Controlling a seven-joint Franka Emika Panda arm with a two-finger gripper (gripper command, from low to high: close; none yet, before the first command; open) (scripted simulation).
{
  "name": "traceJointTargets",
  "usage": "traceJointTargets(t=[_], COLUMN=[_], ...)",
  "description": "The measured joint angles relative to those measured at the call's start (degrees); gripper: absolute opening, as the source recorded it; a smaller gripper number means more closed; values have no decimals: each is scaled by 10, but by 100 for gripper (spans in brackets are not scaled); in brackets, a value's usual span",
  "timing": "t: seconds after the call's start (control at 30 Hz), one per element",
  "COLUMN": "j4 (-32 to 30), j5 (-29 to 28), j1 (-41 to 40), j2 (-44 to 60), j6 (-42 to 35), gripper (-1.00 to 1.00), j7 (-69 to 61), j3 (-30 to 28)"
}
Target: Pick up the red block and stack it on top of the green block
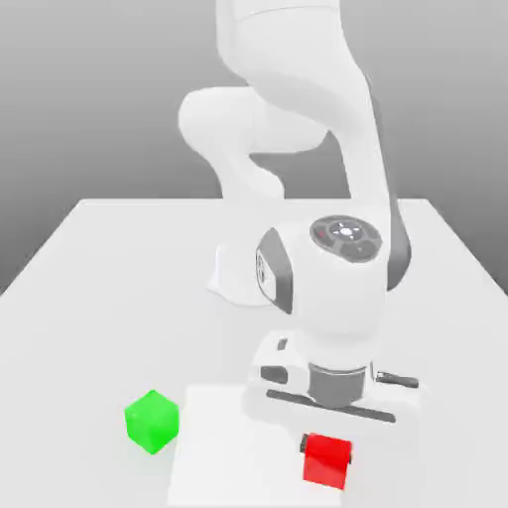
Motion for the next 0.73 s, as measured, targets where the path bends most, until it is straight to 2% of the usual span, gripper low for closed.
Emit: traceJointTargets(t=[0.2, 0.33, 0.43, 0.53, 0.63, 0.67, 0.73], j4=[-17, -55, -85, -106, -108, -108, -108], j5=[56, 83, 100, 110, 107, 106, 106], j1=[-24, -75, -153, -232, -218, -217, -217], j2=[-98, -158, -199, -193, -139, -127, -127], j6=[-79, -102, -110, -82, -26, -14, -14], gripper=[-100, -100, -100, -100, -100, 100, 100], j7=[-40, 29, 89, 155, 172, 174, 174], j3=[34, -18, -54, -73, -69, -69, -69])
